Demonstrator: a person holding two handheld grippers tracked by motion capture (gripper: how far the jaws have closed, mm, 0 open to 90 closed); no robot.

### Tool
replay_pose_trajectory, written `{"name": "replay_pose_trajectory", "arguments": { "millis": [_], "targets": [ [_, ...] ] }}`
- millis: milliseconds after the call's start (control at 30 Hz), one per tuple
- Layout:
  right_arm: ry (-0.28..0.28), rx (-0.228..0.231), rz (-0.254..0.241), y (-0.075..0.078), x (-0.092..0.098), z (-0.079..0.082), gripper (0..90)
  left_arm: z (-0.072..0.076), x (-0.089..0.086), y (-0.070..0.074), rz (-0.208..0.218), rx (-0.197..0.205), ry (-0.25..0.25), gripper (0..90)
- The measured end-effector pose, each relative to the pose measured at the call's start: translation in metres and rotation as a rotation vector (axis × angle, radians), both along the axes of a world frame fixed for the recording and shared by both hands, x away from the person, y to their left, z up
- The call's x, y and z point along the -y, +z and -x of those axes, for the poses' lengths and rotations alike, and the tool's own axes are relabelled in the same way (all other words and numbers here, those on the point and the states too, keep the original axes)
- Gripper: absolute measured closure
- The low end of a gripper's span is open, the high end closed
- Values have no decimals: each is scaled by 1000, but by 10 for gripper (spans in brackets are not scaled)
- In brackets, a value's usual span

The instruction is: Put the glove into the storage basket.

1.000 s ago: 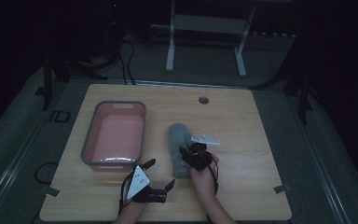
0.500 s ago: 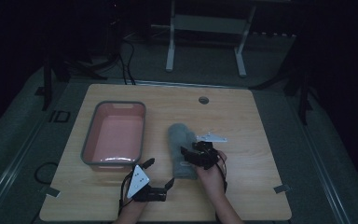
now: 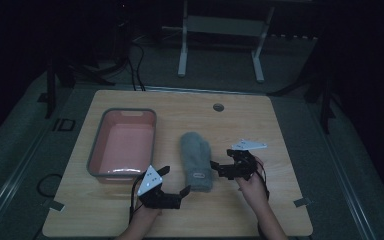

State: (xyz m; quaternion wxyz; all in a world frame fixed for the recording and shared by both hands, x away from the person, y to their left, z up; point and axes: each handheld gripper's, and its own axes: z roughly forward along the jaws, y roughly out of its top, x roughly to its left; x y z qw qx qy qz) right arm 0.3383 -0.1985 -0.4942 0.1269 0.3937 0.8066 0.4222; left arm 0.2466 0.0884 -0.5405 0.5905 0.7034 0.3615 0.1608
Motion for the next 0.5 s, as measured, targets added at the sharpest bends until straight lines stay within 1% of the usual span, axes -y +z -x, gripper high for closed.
{"name": "replay_pose_trajectory", "arguments": {
  "millis": [33, 67, 100, 133, 167, 200, 233, 267, 300, 333, 367, 400, 433, 467, 500],
  "targets": [
    [-10, -18, 3, 2, 4, -2, 154, -9, 3, 10, -18, -38, 2, 14],
    [-14, -13, 10, 3, 5, -3, 152, -14, 8, 17, -48, -53, 9, 14],
    [-6, -5, 24, 5, 6, -3, 107, -18, 10, 20, -79, -62, 10, 14],
    [-11, 8, 29, 6, 7, -3, 107, -22, 14, 25, -113, -72, 10, 14],
    [-12, 11, 18, 7, 7, -3, 107, -27, 19, 30, -153, -90, 17, 14],
    [-3, 2, 5, 7, 7, -5, 107, -32, 21, 34, -160, -104, 14, 14],
    [-15, 7, 11, 7, 6, -6, 138, -36, 23, 36, -164, -114, 17, 15],
    [-17, 9, 21, 7, 5, -8, 187, -43, 26, 39, -193, -141, 46, 18],
    [-13, 0, 24, 7, 4, -11, 260, -49, 27, 41, -200, -162, 63, 62],
    [-28, -2, 30, 6, 2, -12, 332, -49, 27, 41, -200, -162, 63, 83],
    [-29, -6, 27, 6, -1, -15, 424, -60, 31, 44, -244, -200, 95, 123],
    [-25, -19, 8, 5, -2, -17, 476, -66, 34, 44, -249, -216, 101, 146],
    [-27, -28, -15, 3, -5, -19, 510, -74, 36, 44, -255, -239, 110, 147],
    [-11, -46, -18, 0, -10, -21, 558, -79, 38, 44, -267, -241, 120, 169],
    [-1, -54, -16, -2, -16, -23, 558, -82, 40, 43, -275, -244, 129, 193]
  ]
}}
